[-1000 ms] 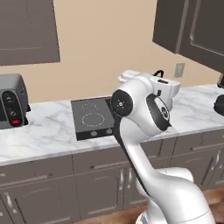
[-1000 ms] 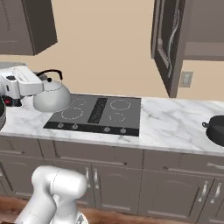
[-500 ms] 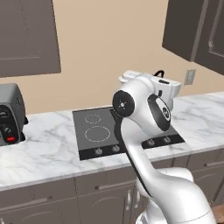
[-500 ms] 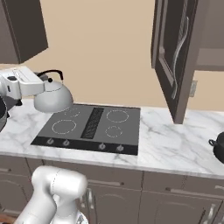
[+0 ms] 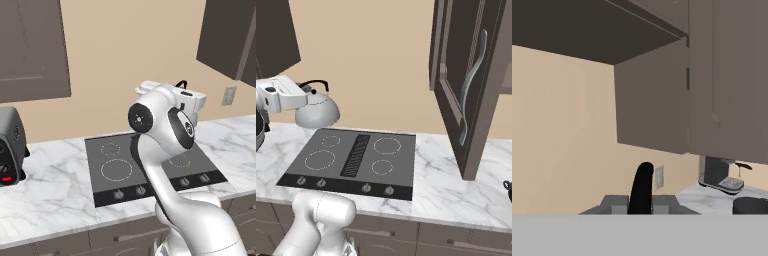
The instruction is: Pick the kettle from the cabinet and place it on a stove burner. Then pick the pot from the counter and place it on another stove burner. Finally, turn both burners on.
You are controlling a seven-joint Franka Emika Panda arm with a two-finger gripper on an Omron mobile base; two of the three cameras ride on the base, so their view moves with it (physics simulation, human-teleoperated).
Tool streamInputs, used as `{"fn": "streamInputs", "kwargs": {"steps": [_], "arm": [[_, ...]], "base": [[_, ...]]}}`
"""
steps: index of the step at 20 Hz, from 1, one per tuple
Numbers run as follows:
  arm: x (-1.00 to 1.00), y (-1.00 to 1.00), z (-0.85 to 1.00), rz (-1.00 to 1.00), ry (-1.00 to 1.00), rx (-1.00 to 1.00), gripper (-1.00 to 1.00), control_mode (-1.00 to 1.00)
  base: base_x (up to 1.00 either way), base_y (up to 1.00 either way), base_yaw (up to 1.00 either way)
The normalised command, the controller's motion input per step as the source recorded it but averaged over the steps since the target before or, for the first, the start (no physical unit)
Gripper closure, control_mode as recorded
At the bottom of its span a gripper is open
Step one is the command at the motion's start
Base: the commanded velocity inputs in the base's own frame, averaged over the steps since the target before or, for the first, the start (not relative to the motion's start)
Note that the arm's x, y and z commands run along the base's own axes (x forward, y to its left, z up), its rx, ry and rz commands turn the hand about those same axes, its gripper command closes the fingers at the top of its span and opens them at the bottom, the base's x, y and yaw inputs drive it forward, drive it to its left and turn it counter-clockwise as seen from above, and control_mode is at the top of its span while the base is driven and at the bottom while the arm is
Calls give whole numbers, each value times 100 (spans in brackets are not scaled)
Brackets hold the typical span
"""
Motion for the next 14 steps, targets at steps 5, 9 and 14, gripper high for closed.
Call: {"fn": "streamInputs", "kwargs": {"steps": [5, 9, 14], "arm": [[0, 0, 0, 0, 0, 0, 100, 100], [21, 0, 0, -1, 1, 0, 100, -100], [51, 0, 0, -3, 1, 0, 100, -100]], "base": [[58, 3, 0], [21, 2, 0], [0, 0, 0]]}}
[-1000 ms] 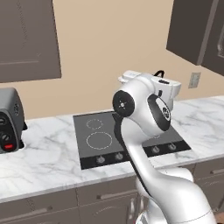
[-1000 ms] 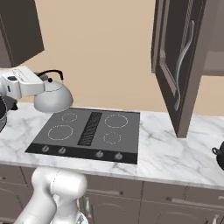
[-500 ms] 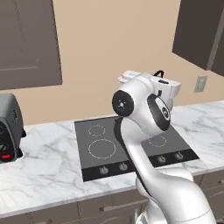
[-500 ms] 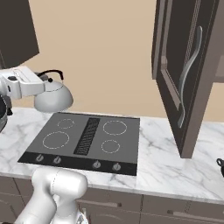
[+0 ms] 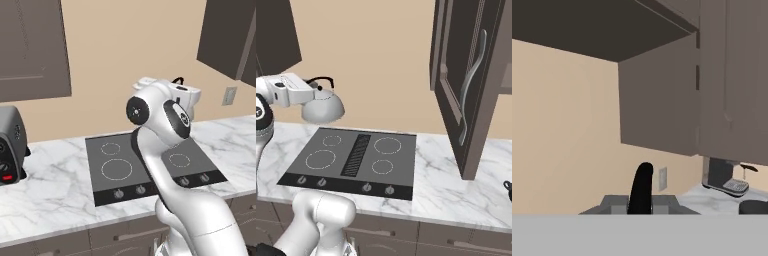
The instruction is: Pick the kettle from the cabinet and place it on a stove burner. Then pick the pot from the counter and place it on another stove burner. Finally, turn both burners on.
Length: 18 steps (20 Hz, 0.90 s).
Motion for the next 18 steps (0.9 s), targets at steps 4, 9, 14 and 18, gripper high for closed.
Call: {"fn": "streamInputs", "kwargs": {"steps": [4, 9, 14, 18], "arm": [[41, 0, -3, -7, 0, 0, 100, -100], [42, 0, -15, -17, 0, 0, 100, -100], [41, -3, -14, -10, 1, 0, 100, -100], [39, -8, -17, -3, 0, 0, 100, -100]], "base": [[0, 0, 0], [0, 0, 0], [0, 0, 0], [0, 0, 0]]}}
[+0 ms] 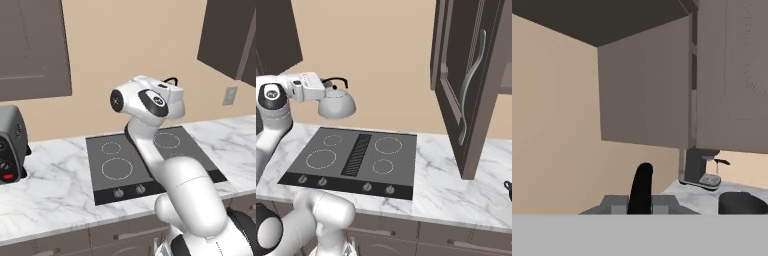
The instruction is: Pick the kettle from the cabinet and place it on a stove burner. Then pick the pot from the counter and place it on another stove burner. Finally, turn both burners on.
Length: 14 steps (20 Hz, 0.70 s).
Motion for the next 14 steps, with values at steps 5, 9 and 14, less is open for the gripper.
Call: {"fn": "streamInputs", "kwargs": {"steps": [5, 9, 14], "arm": [[63, -7, -26, -3, 2, 0, 100, -100], [60, -2, -24, -9, 0, 0, 100, -100], [41, -3, -22, -11, -1, -1, 100, -100]], "base": [[0, 0, 0], [0, 0, 0], [0, 0, 0]]}}
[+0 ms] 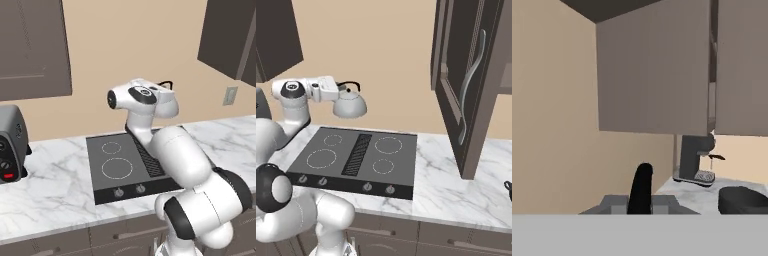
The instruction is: Pick the kettle from the cabinet and place it on a stove burner. Then pick the pot from the counter and place it on another stove burner. Finally, turn both burners on.
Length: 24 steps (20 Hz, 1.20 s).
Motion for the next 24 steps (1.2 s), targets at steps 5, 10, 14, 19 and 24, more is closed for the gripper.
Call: {"fn": "streamInputs", "kwargs": {"steps": [5, 10, 14, 19, 24], "arm": [[24, -3, -24, -13, -12, -1, 100, -100], [4, -3, -25, -13, -19, 0, 100, -100], [9, -12, -13, -12, -7, 0, 100, -100], [7, -25, 0, -9, 0, 0, 100, -100], [8, -25, -4, -8, 1, 0, 100, -100]], "base": [[0, 0, 0], [0, 0, 0], [0, 0, 0], [0, 0, 0], [0, 0, 0]]}}
